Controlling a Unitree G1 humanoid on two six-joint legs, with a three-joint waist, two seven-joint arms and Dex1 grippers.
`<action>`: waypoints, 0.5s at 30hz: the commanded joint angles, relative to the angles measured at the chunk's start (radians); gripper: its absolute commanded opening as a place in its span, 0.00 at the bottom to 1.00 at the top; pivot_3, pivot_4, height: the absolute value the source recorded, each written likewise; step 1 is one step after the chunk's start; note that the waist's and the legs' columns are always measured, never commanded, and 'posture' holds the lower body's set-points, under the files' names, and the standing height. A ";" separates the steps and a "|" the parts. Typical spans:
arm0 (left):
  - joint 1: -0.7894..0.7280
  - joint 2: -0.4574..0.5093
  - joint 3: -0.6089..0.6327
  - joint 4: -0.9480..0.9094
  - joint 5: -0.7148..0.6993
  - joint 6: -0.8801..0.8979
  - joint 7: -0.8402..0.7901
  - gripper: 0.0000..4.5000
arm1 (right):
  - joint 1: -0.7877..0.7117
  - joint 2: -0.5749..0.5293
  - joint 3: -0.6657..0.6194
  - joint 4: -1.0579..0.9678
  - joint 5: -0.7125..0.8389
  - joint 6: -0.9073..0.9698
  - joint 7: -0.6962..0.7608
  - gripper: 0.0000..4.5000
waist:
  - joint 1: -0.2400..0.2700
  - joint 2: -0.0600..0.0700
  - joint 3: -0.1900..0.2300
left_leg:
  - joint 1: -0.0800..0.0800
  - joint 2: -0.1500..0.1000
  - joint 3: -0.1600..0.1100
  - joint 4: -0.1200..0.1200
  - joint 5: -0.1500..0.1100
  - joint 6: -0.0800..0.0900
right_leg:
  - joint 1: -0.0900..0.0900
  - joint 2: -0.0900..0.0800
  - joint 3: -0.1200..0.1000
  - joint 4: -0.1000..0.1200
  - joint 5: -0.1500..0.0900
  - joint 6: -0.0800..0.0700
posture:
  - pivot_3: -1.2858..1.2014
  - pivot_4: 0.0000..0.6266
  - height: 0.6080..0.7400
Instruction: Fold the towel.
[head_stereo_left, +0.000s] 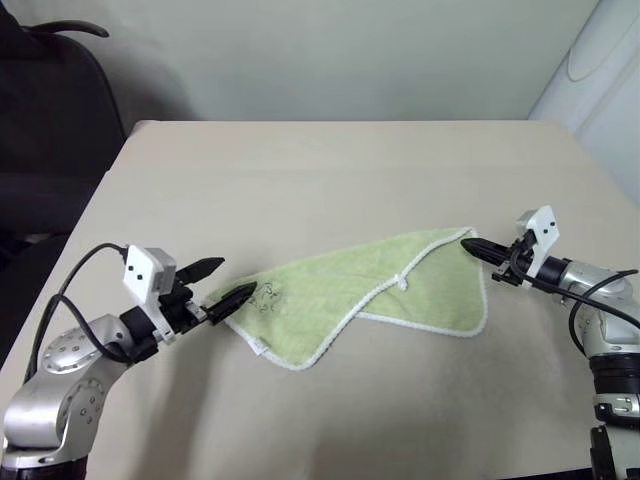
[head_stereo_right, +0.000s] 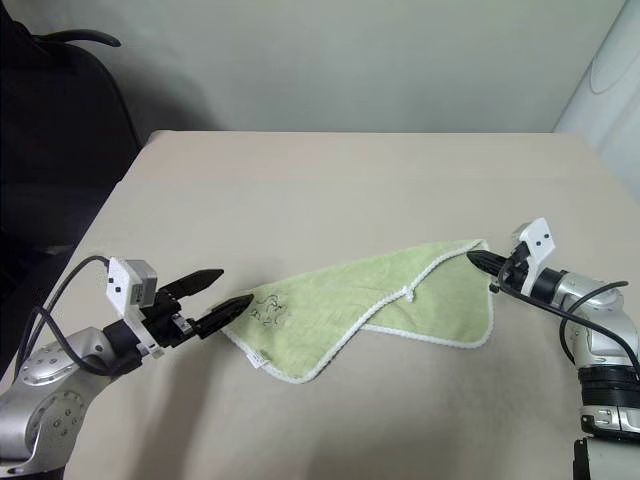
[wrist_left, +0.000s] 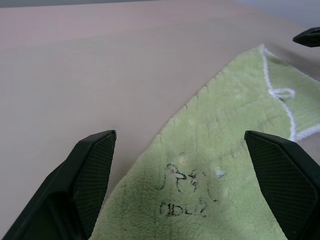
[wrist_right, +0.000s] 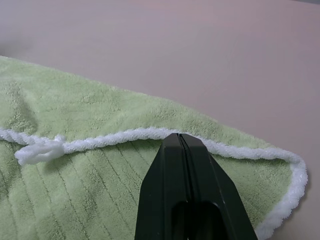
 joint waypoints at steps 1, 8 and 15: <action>0.001 0.010 0.012 -0.035 -0.014 0.003 -0.003 0.99 | 0.004 -0.004 -0.035 -0.034 0.022 -0.011 -0.004 0.00 | 0.000 0.000 0.000 | 0.000 0.000 0.000 0.000 0.000 0.000 | 0.000 0.000 0.000 0.000 0.000 0.000 | 0.52 0.24 1.00; -0.029 0.017 -0.009 -0.019 0.002 0.005 -0.006 0.99 | 0.015 -0.003 -0.045 -0.042 0.006 -0.034 -0.033 0.00 | 0.000 0.000 0.000 | 0.000 0.000 0.000 0.000 0.000 0.000 | 0.000 0.000 0.000 0.001 0.000 0.000 | 0.52 0.24 1.00; -0.044 0.013 -0.050 -0.006 0.033 -0.017 -0.014 0.99 | -0.049 -0.029 -0.032 0.031 -0.031 -0.085 -0.027 0.00 | 0.000 0.000 0.000 | 0.001 0.000 0.000 0.000 0.000 0.000 | 0.000 0.000 0.000 0.001 0.000 0.000 | 0.52 0.24 1.00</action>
